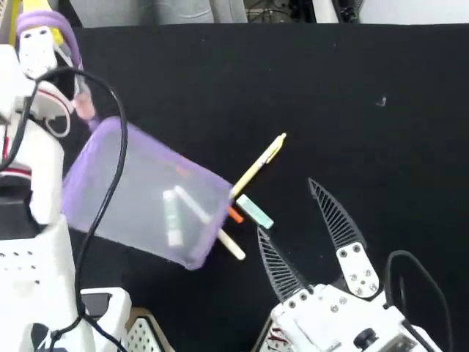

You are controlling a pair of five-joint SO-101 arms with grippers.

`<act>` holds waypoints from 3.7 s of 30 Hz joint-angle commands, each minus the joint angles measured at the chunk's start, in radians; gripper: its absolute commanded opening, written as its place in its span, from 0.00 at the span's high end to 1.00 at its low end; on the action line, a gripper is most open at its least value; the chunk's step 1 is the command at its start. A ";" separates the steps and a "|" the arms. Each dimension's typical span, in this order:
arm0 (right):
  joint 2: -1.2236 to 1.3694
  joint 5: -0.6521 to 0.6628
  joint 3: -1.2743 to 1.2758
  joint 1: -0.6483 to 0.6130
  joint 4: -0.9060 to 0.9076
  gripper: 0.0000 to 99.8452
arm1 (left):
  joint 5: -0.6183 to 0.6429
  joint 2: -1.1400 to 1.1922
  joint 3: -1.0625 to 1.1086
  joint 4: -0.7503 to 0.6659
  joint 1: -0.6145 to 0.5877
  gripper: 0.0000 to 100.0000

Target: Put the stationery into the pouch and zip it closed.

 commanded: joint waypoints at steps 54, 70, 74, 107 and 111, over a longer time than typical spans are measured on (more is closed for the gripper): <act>0.791 0.080 0.366 0.302 -0.284 0.72 | -0.074 -0.245 0.079 0.275 0.004 0.97; 1.383 0.157 0.248 0.221 -0.408 0.72 | -0.072 -0.344 0.197 0.224 0.010 0.97; 1.494 0.221 0.236 0.222 -0.453 0.72 | -0.072 -0.344 0.217 0.222 0.007 0.97; 1.678 0.064 0.071 0.454 -0.618 0.99 | 0.037 0.077 -0.205 -0.124 0.148 0.97; 1.573 -0.012 0.054 0.462 -0.620 0.99 | 0.038 0.078 -0.314 -0.015 0.134 0.97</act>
